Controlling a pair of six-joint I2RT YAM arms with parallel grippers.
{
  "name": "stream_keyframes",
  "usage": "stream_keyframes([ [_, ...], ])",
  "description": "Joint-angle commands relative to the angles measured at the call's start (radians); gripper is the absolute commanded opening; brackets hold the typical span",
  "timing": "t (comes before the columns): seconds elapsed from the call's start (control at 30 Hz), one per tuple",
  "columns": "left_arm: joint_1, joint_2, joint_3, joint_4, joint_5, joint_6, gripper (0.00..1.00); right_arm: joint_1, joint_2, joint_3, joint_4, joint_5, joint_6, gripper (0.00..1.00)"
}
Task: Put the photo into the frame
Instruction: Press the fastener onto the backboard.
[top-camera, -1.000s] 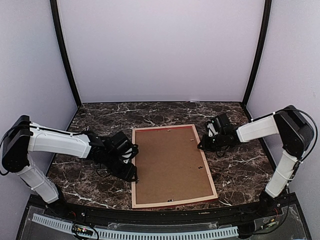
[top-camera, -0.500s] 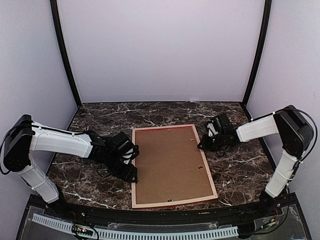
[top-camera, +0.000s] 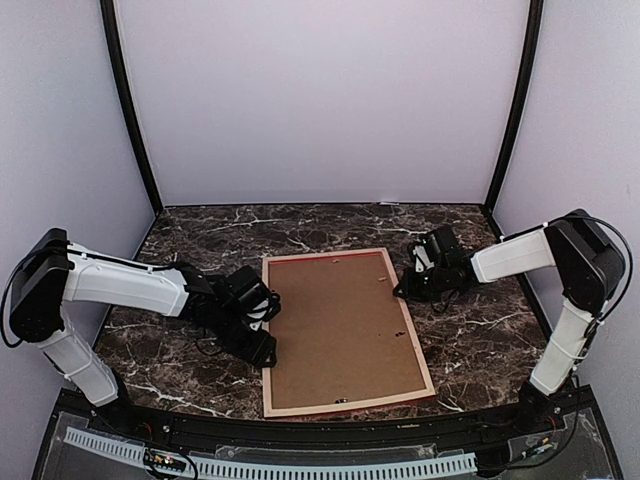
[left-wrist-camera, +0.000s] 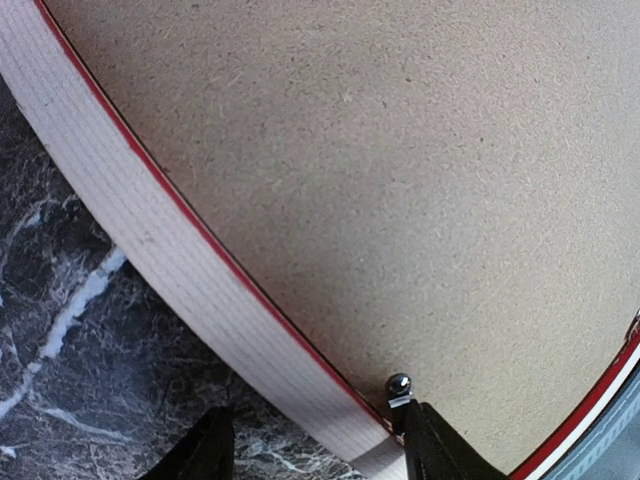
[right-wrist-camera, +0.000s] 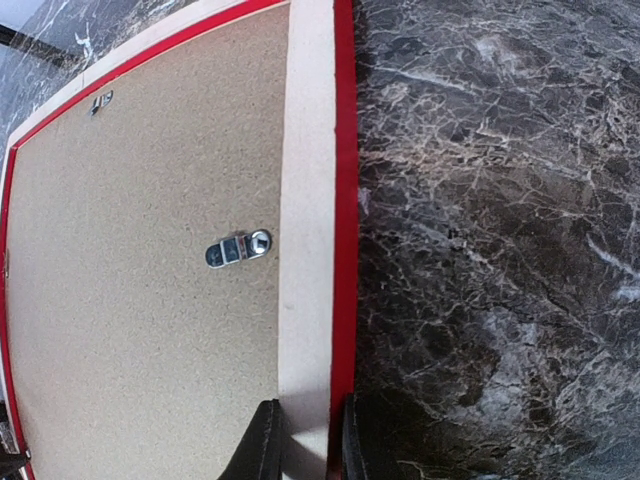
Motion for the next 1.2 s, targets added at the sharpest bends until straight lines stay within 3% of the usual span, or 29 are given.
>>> stream_keyframes([
  [0.0,-0.009,0.012,0.005,-0.029,-0.013,0.006,0.59,0.007,0.060,-0.028,-0.097,-0.059,0.018,0.00],
  [0.67,-0.021,0.019,-0.011,-0.058,-0.053,0.019,0.39,0.007,0.059,-0.041,-0.089,-0.062,0.022,0.00],
  [0.97,-0.020,-0.009,-0.001,-0.057,-0.090,0.027,0.13,0.006,0.058,-0.041,-0.088,-0.066,0.021,0.00],
  [1.17,-0.020,-0.022,0.013,-0.045,-0.072,0.028,0.19,0.006,0.060,-0.039,-0.087,-0.070,0.021,0.00],
])
